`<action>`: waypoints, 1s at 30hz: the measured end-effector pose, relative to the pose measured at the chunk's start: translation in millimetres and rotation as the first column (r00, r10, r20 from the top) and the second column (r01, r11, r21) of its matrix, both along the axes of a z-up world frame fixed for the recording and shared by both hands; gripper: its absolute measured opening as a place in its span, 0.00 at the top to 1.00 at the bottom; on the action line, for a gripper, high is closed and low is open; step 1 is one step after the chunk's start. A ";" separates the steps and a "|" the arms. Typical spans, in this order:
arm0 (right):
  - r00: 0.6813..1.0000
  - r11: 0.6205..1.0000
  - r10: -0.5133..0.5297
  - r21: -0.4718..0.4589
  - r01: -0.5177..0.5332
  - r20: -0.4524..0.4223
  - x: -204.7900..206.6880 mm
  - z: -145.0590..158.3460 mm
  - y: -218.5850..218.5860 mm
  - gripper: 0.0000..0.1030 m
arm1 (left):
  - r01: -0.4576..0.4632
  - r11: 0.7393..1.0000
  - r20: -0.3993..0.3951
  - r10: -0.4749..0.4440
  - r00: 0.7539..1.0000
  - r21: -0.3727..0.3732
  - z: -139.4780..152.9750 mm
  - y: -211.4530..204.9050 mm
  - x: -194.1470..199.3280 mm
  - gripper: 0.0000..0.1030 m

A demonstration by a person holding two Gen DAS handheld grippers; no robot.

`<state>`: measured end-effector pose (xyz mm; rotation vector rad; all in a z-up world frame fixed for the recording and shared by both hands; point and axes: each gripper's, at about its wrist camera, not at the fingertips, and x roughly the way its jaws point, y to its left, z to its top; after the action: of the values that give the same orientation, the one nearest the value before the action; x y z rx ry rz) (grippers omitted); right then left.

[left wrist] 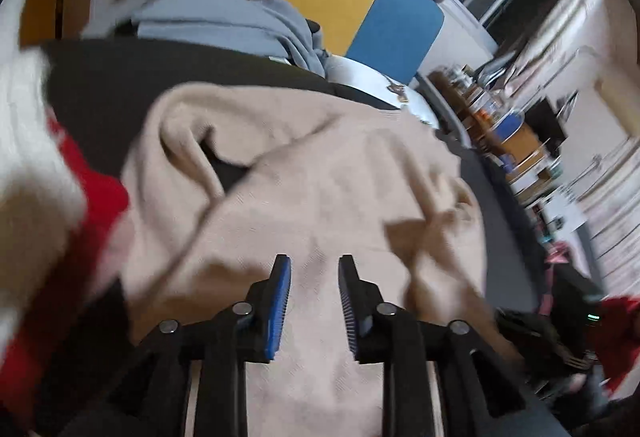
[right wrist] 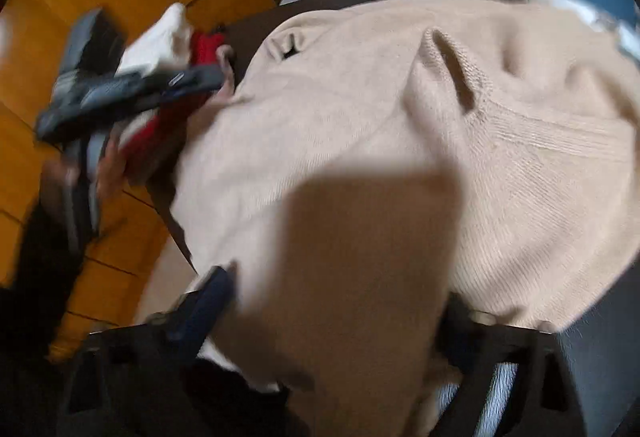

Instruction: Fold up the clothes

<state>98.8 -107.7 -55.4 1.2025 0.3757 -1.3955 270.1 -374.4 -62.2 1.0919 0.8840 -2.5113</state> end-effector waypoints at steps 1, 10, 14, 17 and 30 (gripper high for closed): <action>1.000 1.000 -0.025 -0.006 0.025 0.020 -3.7 -0.2 7.6 0.74 | 0.000 1.000 0.002 0.000 1.000 -0.027 -1.4 -1.9 -2.8 0.68; 0.948 0.939 -0.291 -0.155 0.309 0.129 -53.3 60.1 108.3 0.91 | 0.084 0.993 0.261 -0.060 0.964 -0.084 -52.1 -15.4 -60.9 0.61; 0.844 0.846 -0.488 -0.115 0.520 0.223 -77.3 60.7 192.8 0.91 | 0.043 0.997 0.254 -0.026 0.967 -0.062 -54.7 -18.0 -59.3 0.61; 0.742 0.774 -0.614 0.020 0.633 0.270 -83.6 14.0 233.5 0.86 | 0.005 0.999 0.194 -0.015 0.981 0.052 -54.8 -28.2 -49.7 0.61; 0.801 0.795 -0.597 -0.103 0.598 0.045 -122.7 33.9 153.8 0.14 | 0.004 0.999 0.108 0.001 0.994 -0.042 -27.8 -15.3 -15.0 0.61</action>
<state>-23.9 46.1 -21.5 1.2908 -0.1179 -1.9236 255.1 -389.7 -90.0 1.2025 0.7971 -2.4342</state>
